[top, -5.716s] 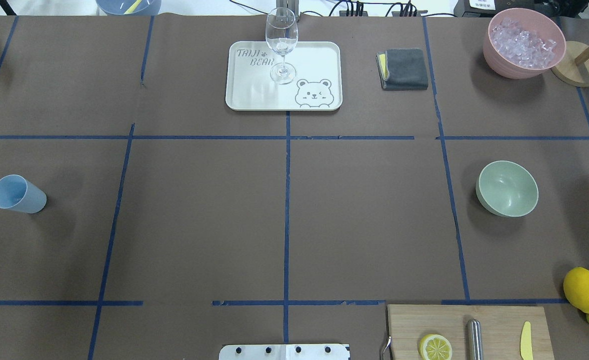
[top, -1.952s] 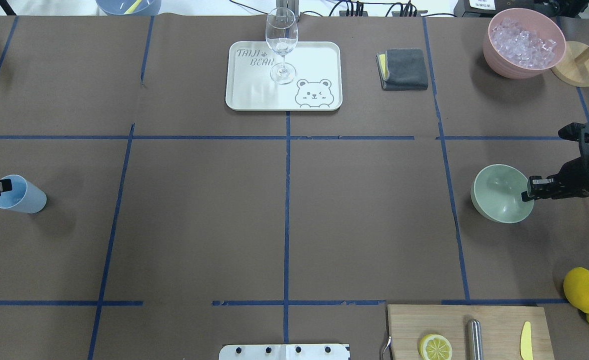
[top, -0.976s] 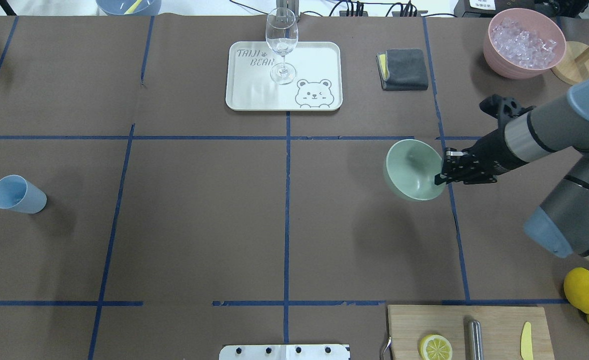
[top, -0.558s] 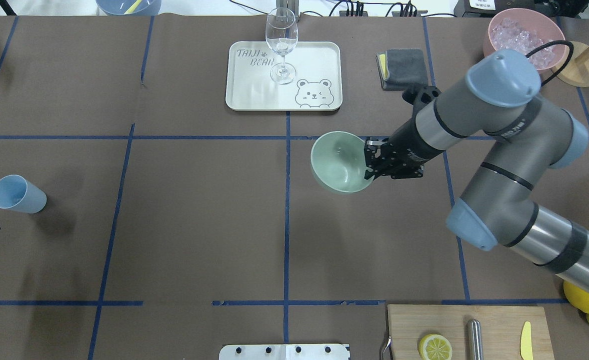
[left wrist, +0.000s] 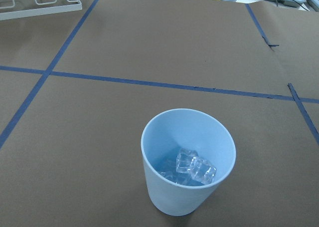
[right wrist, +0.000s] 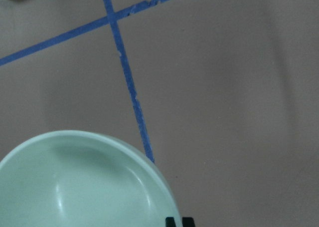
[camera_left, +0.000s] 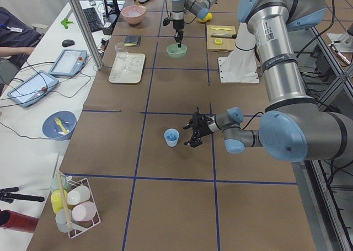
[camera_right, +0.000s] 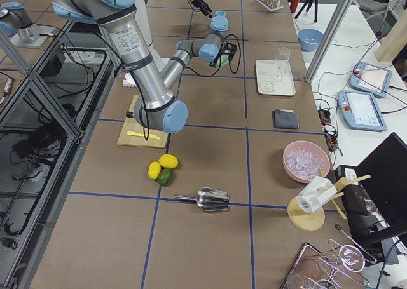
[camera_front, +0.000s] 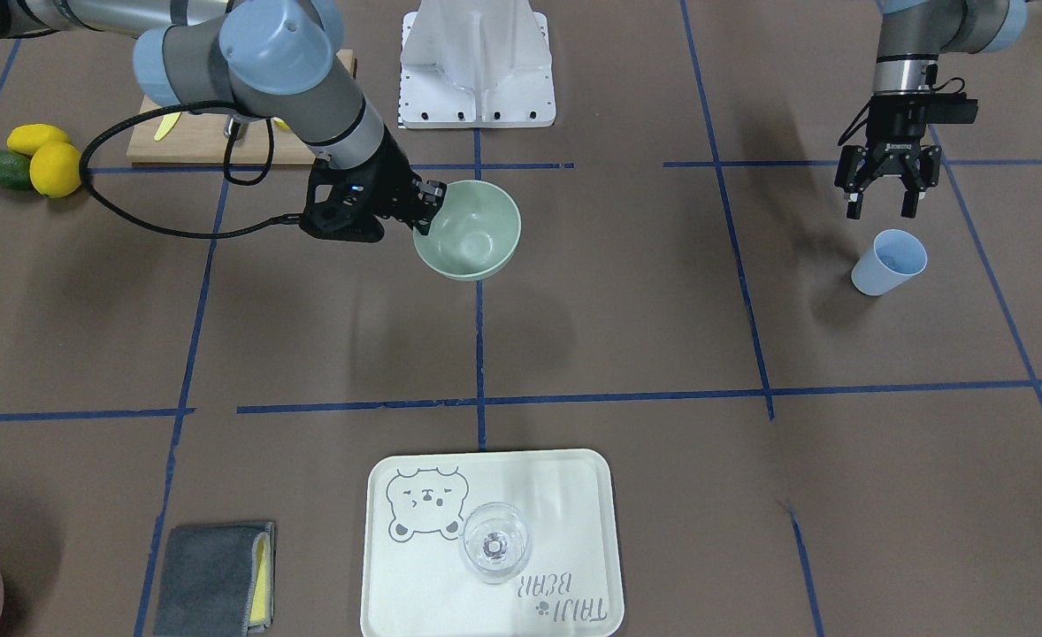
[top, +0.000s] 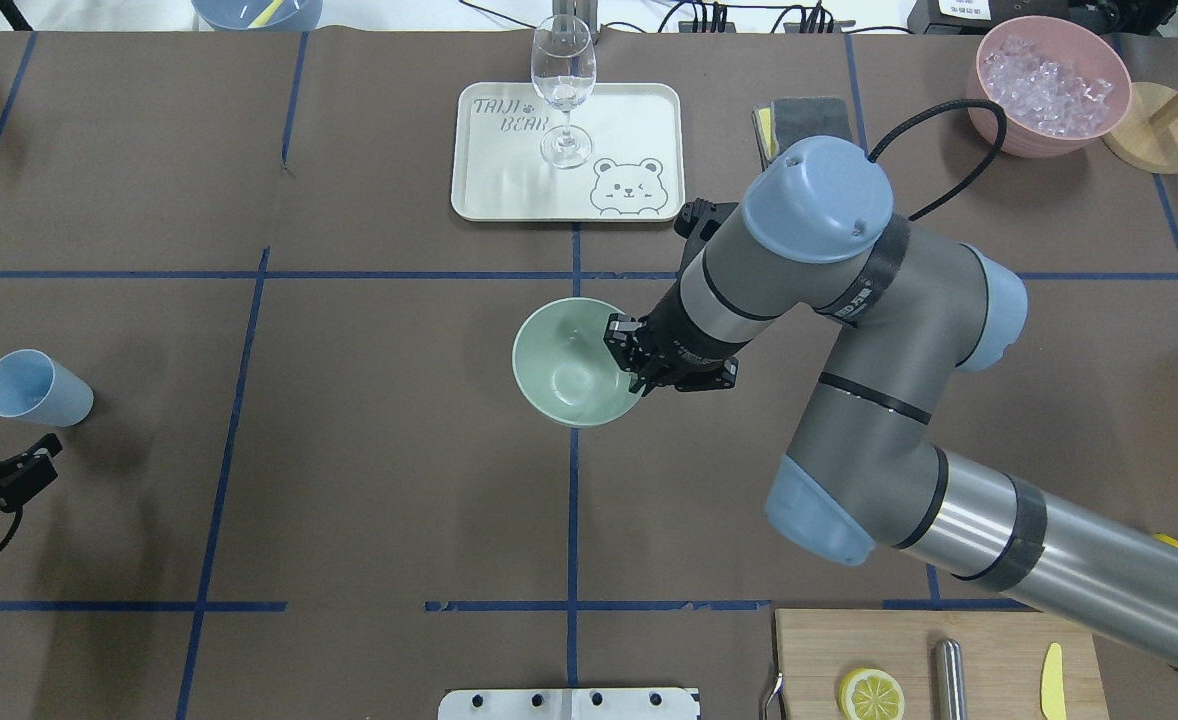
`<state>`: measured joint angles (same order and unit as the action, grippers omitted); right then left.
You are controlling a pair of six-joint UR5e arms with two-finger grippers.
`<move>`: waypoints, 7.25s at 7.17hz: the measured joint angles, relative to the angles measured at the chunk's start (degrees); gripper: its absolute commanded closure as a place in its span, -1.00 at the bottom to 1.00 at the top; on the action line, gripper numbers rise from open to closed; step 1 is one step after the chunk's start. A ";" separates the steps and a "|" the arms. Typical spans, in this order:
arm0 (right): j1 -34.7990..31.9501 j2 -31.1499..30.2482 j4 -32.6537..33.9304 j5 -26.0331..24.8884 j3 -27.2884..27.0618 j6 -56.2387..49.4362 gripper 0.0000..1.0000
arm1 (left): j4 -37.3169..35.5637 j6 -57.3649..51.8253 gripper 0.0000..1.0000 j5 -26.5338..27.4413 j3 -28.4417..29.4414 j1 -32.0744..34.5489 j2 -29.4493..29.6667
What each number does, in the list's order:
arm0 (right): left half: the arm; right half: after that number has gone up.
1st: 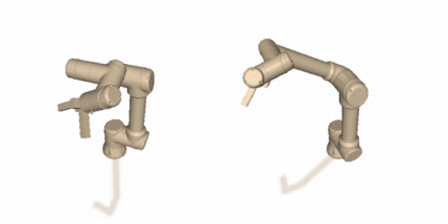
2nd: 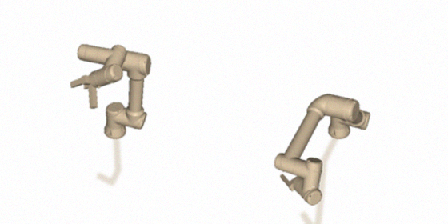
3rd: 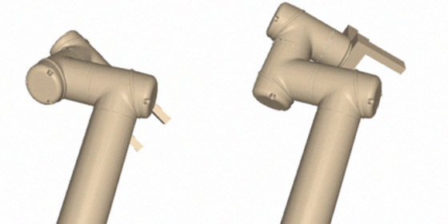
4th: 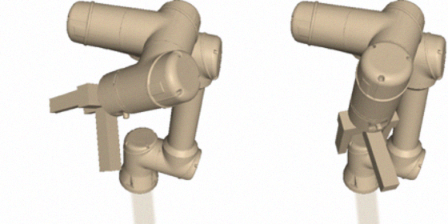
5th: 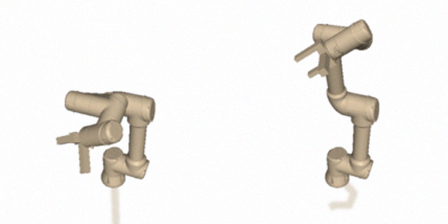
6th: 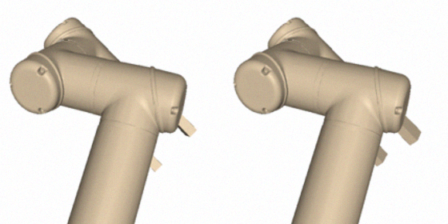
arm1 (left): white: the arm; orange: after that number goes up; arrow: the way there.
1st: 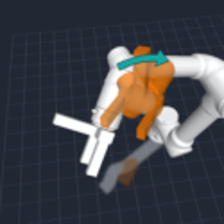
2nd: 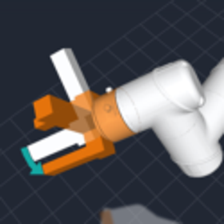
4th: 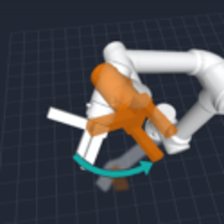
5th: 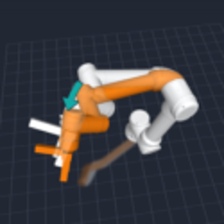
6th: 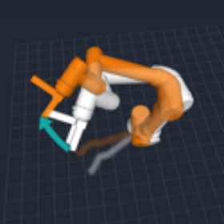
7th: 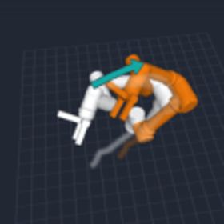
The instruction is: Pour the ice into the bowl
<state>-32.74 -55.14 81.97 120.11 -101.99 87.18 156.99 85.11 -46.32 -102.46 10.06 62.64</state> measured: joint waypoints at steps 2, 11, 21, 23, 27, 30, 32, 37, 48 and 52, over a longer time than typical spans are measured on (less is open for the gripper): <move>3.40 3.52 0.98 -3.42 2.56 1.55 1.00 | -1.37 -0.25 -0.99 4.58 0.74 -0.18 1.28; 8.17 21.03 0.47 -9.10 25.29 4.09 1.00 | -1.07 -1.29 -0.98 8.79 10.53 0.09 9.40; 9.04 21.58 -4.86 -11.02 26.36 7.12 -1.00 | 2.79 -6.38 0.99 8.35 15.74 4.85 12.66; 7.56 20.88 -3.24 -10.46 23.24 7.04 -1.00 | 5.76 -8.99 1.00 7.70 15.31 6.59 12.80; 3.28 6.17 3.57 -9.40 2.26 4.60 -1.00 | 16.52 -30.21 1.00 4.82 8.57 12.24 12.09; 0.59 -2.87 3.70 -9.27 -5.66 1.40 -1.00 | 4.15 -38.35 1.00 4.51 5.65 11.88 24.28; -0.55 -5.61 3.42 -9.12 -6.77 -0.63 -1.00 | -6.72 -39.30 1.00 4.62 5.20 11.39 31.93; -1.75 -6.98 3.20 -8.32 -7.52 -2.54 -1.00 | -29.83 -30.87 1.00 5.77 -2.78 5.62 36.45; -1.83 -6.74 3.11 -8.48 -7.44 -2.54 -1.00 | -41.50 -81.18 1.00 31.35 -0.18 -1.77 38.20; -1.95 -6.74 3.11 -8.43 -7.45 -2.50 -1.00 | -41.50 -98.67 1.00 33.17 -0.22 -1.86 38.82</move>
<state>-34.69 -61.88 85.08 111.68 -109.44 84.69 115.49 -13.56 -13.15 -102.69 8.20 101.46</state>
